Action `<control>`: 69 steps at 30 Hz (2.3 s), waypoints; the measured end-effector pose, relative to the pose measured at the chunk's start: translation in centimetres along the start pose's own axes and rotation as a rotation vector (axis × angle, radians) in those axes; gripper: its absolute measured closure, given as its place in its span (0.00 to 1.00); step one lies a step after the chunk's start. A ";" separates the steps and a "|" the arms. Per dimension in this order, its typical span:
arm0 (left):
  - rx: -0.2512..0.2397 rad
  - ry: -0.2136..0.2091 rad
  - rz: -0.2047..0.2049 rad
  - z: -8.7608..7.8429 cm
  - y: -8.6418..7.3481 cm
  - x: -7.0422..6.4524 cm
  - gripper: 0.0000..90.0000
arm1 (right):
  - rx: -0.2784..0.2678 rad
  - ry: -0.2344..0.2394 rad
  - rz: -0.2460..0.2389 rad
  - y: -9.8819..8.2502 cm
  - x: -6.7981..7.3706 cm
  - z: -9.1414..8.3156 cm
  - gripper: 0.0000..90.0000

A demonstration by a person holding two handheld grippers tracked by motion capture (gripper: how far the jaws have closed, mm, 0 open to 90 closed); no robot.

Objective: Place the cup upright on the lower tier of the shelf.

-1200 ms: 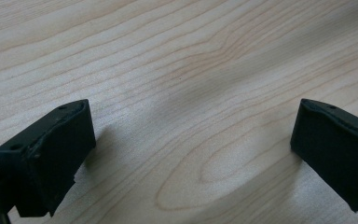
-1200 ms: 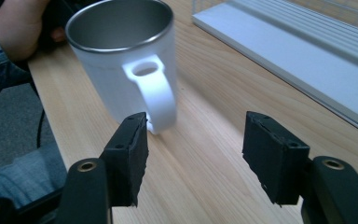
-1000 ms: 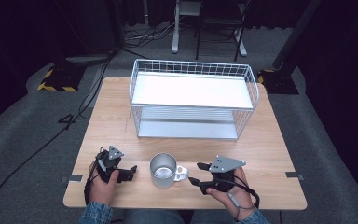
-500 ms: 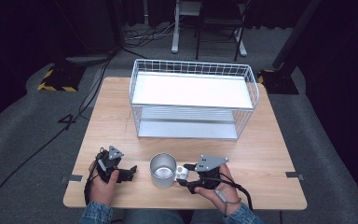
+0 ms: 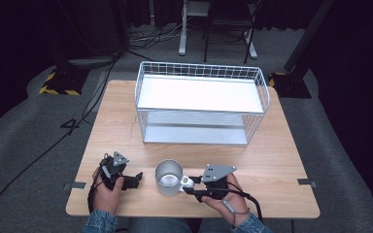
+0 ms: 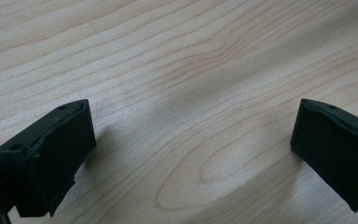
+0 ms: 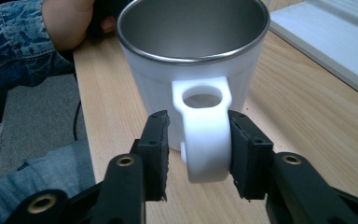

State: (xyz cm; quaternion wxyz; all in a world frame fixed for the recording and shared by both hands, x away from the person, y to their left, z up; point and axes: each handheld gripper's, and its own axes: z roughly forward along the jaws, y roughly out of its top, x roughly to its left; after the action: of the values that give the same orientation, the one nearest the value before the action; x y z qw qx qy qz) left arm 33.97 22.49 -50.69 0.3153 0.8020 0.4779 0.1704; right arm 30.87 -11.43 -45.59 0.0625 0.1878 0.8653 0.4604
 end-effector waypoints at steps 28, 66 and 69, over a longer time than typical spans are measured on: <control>0.000 0.000 0.000 0.0 0.0 0.0 0.00 | -0.101 -0.067 -0.035 0.4 0.1 -1.3 0.80; 0.000 0.000 -0.001 0.0 0.0 0.0 0.00 | -0.171 -0.336 0.071 3.4 -7.9 -2.6 0.80; 0.000 0.000 -0.001 0.0 0.0 0.0 0.00 | -0.174 -0.359 0.071 3.6 -8.7 -2.5 0.80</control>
State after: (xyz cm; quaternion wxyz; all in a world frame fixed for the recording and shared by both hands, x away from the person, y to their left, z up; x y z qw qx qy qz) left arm 33.97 22.49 -50.69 0.3155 0.8017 0.4782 0.1703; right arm 39.11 -14.85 -41.72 0.2154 0.2912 0.7900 0.4947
